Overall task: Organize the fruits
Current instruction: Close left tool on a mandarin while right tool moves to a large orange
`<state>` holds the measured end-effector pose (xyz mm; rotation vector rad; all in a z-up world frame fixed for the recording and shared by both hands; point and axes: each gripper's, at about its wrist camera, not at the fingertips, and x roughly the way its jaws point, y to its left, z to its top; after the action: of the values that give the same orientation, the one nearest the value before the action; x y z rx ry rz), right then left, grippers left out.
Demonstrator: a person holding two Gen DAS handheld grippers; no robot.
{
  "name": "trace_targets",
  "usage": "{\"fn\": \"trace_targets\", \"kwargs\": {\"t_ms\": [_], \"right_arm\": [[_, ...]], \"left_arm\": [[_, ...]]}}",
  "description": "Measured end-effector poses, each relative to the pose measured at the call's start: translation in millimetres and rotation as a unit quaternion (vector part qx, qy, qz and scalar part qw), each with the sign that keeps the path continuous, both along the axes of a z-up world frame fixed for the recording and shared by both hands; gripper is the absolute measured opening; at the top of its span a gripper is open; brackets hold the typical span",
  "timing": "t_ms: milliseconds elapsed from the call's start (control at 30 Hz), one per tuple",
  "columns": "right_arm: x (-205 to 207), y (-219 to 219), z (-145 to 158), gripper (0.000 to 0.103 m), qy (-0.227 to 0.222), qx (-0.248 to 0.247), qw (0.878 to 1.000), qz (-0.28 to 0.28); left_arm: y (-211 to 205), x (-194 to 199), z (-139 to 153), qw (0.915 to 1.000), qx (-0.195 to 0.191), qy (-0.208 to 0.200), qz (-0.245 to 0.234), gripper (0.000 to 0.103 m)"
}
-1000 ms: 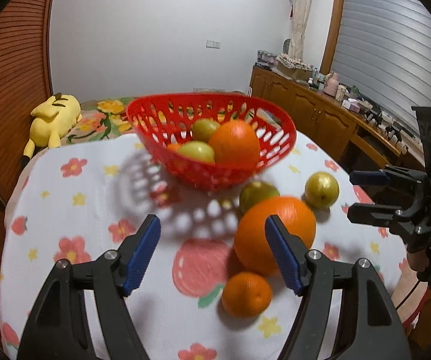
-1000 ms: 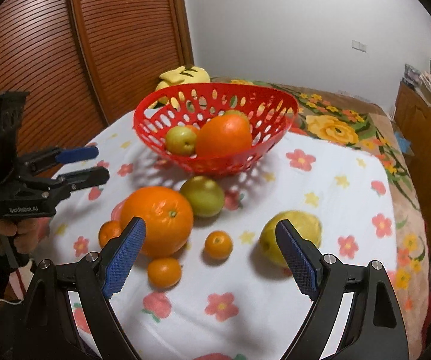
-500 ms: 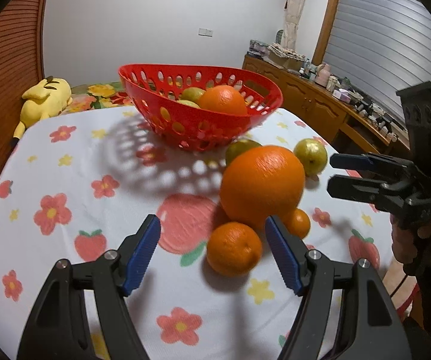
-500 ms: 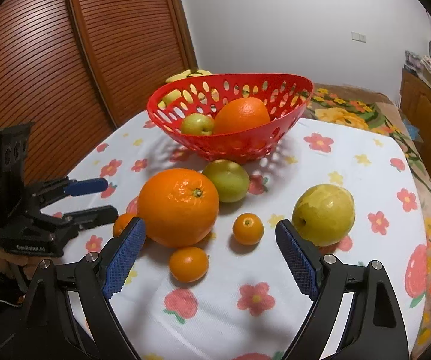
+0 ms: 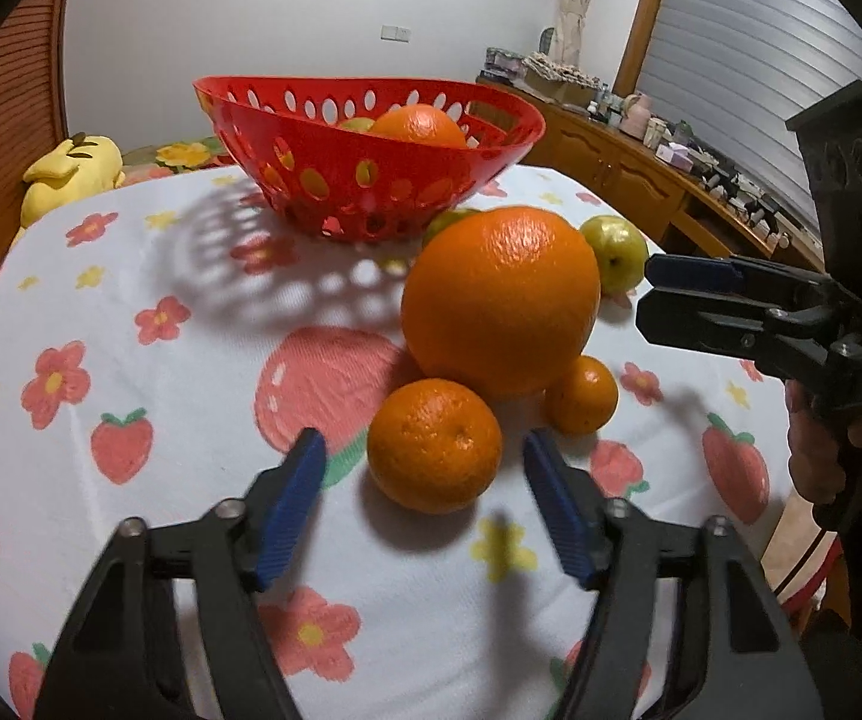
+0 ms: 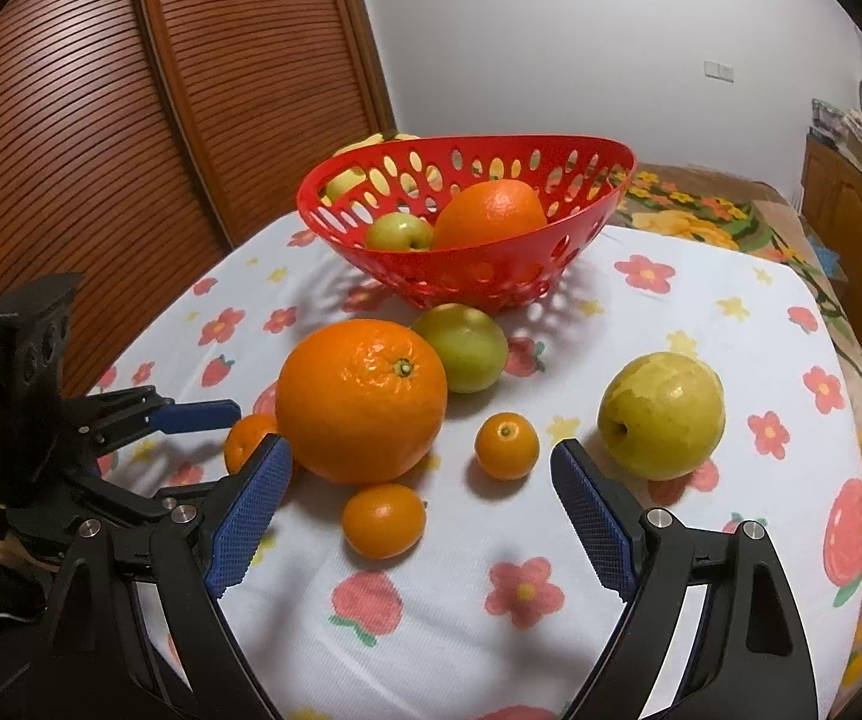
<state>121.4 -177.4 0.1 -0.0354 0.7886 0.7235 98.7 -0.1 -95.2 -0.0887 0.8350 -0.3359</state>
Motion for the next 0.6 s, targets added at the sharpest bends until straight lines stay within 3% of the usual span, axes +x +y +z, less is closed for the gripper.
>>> {"fn": "trace_targets", "kwargs": {"t_ms": [200, 600], "right_arm": [[-1, 4, -4, 0.090, 0.003, 0.002, 1.000, 0.001], [2, 25, -10, 0.091, -0.003, 0.004, 1.000, 0.014]], "left_arm": [[2, 1, -3, 0.9999, -0.013, 0.003, -0.006, 0.045], [24, -1, 3, 0.9997, -0.009, -0.010, 0.019, 0.045]]}}
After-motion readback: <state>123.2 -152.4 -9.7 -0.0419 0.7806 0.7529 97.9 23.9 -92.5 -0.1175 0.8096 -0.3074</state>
